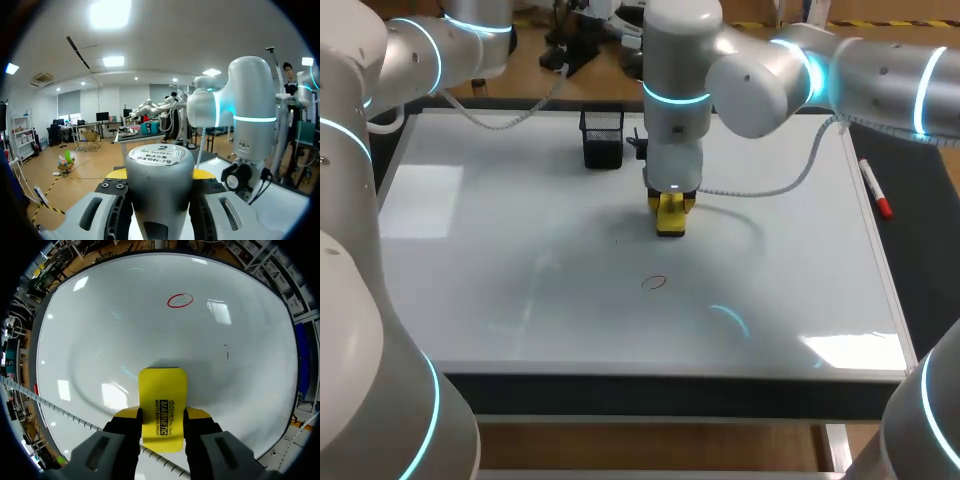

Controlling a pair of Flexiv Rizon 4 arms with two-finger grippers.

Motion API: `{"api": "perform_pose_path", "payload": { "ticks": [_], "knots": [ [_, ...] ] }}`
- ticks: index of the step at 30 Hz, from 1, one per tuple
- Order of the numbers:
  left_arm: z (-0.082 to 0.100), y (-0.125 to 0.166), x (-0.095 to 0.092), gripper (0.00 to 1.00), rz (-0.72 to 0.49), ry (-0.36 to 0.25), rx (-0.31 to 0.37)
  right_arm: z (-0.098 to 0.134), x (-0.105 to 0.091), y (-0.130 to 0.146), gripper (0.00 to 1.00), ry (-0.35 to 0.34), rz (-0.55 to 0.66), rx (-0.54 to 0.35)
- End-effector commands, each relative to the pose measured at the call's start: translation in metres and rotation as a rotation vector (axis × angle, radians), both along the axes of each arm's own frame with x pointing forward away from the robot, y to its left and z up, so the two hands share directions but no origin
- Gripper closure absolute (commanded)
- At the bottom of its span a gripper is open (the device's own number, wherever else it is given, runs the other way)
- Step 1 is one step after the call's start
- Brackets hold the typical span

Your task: Pick up the inspection probe, press it on each red-marked spot on the whiteboard one by one, put down the probe, pick up the eraser, and wipe off all the red marks.

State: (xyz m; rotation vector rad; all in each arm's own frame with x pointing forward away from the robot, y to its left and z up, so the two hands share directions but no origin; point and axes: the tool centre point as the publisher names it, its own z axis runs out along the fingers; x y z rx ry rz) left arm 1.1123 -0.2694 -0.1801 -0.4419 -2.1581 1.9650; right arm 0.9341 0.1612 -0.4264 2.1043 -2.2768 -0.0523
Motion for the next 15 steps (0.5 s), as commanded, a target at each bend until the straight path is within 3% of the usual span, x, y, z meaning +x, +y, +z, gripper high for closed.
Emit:
{"api": "perform_pose_path", "payload": {
  "ticks": [1,15],
  "knots": [
    [-0.001,-0.001,0.007,1.00,-0.418,0.036,0.034,-0.004,-0.006,-0.022,1.00,-0.005,-0.024,0.002],
    [-0.001,-0.001,0.007,1.00,-0.418,0.036,0.034,-0.001,-0.010,-0.054,1.00,-0.001,-0.081,-0.016]
  ]
}}
